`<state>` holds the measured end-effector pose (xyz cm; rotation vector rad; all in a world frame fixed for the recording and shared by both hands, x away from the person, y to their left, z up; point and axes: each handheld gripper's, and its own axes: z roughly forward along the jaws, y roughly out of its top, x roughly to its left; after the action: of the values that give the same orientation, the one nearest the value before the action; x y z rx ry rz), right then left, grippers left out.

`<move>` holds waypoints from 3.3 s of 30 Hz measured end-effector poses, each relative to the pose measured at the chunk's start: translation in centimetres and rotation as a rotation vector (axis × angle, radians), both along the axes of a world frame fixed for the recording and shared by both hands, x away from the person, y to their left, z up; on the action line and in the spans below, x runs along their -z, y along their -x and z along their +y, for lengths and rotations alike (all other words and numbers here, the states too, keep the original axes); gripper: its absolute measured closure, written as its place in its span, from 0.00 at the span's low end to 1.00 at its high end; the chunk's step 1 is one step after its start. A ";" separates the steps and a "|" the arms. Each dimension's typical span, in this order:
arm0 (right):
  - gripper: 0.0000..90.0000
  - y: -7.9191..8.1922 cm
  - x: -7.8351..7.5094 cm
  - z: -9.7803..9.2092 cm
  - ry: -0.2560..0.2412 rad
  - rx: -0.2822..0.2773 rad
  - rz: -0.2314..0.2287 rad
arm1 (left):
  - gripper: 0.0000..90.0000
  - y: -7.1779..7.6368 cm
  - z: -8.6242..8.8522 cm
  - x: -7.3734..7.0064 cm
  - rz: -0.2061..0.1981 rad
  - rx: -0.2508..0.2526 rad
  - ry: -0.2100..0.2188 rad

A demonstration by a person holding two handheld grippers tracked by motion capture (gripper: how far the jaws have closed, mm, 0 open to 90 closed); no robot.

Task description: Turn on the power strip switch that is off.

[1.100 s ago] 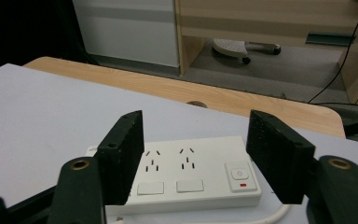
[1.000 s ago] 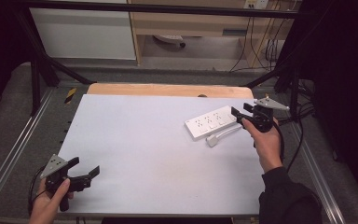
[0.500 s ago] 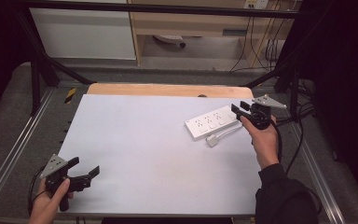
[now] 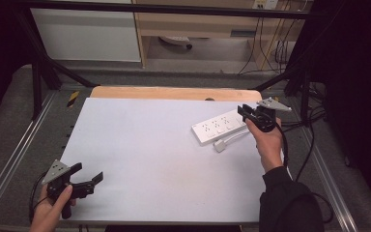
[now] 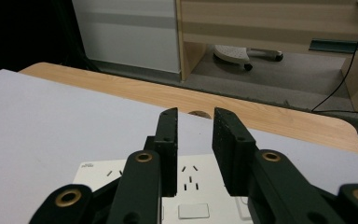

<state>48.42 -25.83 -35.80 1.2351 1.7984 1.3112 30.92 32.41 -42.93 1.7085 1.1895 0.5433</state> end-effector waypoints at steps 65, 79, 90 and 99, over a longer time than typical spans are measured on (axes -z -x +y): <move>1.00 -2.2 4.4 3.1 0.023 -0.056 0.097 | 0.07 0.0 0.3 0.1 -0.003 -0.001 -0.009; 1.00 -2.1 5.8 3.8 0.023 -0.070 0.120 | 0.07 0.0 0.3 0.1 -0.002 -0.001 -0.008; 1.00 -1.9 6.6 4.7 0.035 -0.099 0.139 | 0.07 0.0 0.4 0.1 -0.001 -0.001 -0.006; 1.00 -1.5 7.6 5.1 0.045 -0.111 0.160 | 0.07 0.0 0.4 0.1 -0.001 -0.001 -0.008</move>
<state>49.91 -20.70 -43.43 1.2621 2.0236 1.2550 30.95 32.78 -43.03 1.7141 1.1891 0.5509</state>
